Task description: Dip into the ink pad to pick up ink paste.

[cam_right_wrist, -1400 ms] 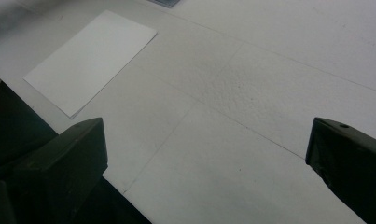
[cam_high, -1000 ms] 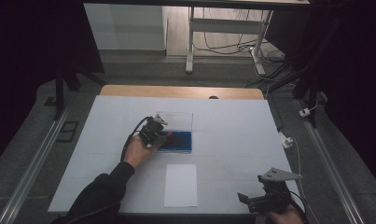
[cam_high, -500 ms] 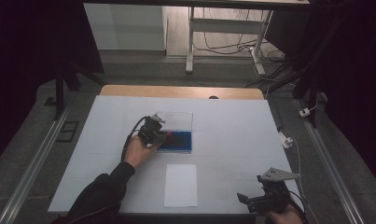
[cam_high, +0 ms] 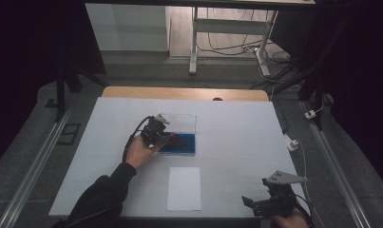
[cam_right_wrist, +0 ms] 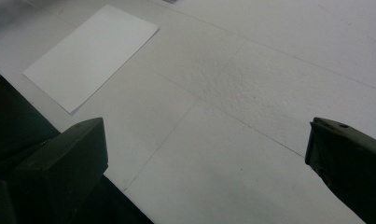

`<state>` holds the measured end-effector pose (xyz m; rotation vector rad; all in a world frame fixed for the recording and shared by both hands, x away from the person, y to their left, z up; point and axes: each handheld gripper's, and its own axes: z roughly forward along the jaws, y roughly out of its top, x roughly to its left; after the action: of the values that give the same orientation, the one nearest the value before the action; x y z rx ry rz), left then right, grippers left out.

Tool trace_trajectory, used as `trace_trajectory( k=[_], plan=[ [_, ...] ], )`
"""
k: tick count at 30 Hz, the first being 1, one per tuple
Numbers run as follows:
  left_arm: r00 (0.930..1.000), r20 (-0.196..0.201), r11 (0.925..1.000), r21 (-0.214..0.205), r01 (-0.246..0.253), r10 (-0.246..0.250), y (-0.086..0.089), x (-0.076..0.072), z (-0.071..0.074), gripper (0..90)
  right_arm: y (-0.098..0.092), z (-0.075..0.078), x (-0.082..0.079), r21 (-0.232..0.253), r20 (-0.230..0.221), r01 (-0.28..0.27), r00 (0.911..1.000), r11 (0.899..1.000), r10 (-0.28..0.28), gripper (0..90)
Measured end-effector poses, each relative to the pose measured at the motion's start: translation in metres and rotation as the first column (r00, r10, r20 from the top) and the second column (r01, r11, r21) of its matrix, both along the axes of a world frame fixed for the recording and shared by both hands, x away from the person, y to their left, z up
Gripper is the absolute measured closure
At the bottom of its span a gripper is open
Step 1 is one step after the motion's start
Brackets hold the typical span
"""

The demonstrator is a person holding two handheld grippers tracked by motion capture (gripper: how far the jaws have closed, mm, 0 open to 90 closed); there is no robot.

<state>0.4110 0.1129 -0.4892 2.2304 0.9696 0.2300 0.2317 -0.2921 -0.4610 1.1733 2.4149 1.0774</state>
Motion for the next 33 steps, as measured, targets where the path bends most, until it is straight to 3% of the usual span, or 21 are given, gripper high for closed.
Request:
trace_trajectory(
  k=[10, 24, 33],
  plan=[
    [0.999, 0.039, 0.9979, -0.06, 0.023, -0.021, -0.004, -0.004, 0.02, 79.6, 0.0, 0.0, 0.0, -0.007, -0.003, -0.002, 1.0, 1.0, 0.002, 0.0],
    [0.998, 0.016, 0.9981, 0.007, 0.061, -0.061, -0.026, -0.002, 0.003, 79.6, 0.001, 0.0, 0.0, -0.011, -0.006, -0.008, 1.0, 1.0, 0.008, 0.0],
    [0.9984, -0.003, 0.9973, 0.046, 0.057, -0.057, -0.032, 0.001, -0.007, 79.6, 0.001, 0.0, 0.0, -0.011, -0.007, -0.005, 1.0, 1.0, 0.005, 0.0]
  ],
)
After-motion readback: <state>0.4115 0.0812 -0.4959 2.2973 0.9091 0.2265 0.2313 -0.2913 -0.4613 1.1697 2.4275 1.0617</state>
